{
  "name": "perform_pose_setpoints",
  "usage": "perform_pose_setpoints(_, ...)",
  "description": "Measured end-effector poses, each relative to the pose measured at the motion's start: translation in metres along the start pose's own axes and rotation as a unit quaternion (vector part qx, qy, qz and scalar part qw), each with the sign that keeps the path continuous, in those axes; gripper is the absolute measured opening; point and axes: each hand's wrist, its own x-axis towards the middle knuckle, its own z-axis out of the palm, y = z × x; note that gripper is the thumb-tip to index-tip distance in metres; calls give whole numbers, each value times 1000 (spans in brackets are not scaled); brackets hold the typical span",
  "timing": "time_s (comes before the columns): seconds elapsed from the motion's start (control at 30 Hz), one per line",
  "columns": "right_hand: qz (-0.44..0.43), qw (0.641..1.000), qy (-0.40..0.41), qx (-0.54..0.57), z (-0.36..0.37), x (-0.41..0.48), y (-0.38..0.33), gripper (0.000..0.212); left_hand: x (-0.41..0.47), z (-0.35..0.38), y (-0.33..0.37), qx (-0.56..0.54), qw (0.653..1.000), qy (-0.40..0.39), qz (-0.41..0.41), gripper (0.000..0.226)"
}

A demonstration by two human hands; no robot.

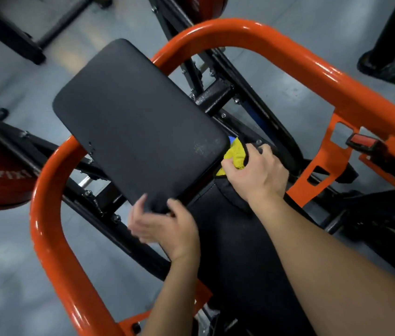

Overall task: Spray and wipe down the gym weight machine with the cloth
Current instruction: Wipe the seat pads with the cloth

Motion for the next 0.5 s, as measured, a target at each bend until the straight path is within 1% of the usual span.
perform_pose_setpoints(0.03,4,1000,-6,2,-1,1,-1,40,8,7,20,-8,996,-29,81,47)
perform_pose_setpoints(0.07,9,1000,-16,8,-2,3,-1,39,16,19,39,3,989,-58,134,44)
perform_pose_setpoints(0.1,16,999,-26,15,-5,6,-1,39,22,31,54,27,978,-104,176,42)
perform_pose_setpoints(0.17,37,997,-53,43,-11,16,2,45,29,55,65,107,941,-201,250,47)
perform_pose_setpoints(0.2,60,993,-75,70,-15,24,5,51,27,65,61,151,919,-235,278,52)
perform_pose_setpoints(0.23,88,986,-100,101,-17,33,9,60,23,72,53,194,900,-248,301,56)
perform_pose_setpoints(0.3,134,966,-158,157,-18,51,18,74,12,77,34,253,871,-228,354,66)
perform_pose_setpoints(0.33,148,955,-184,180,-19,59,22,73,8,79,28,264,866,-212,367,69)
perform_pose_setpoints(0.43,169,924,-244,240,-18,74,32,48,5,82,23,276,868,-177,372,74)
perform_pose_setpoints(0.5,170,908,-286,253,-25,77,34,42,5,83,24,280,865,-167,382,76)
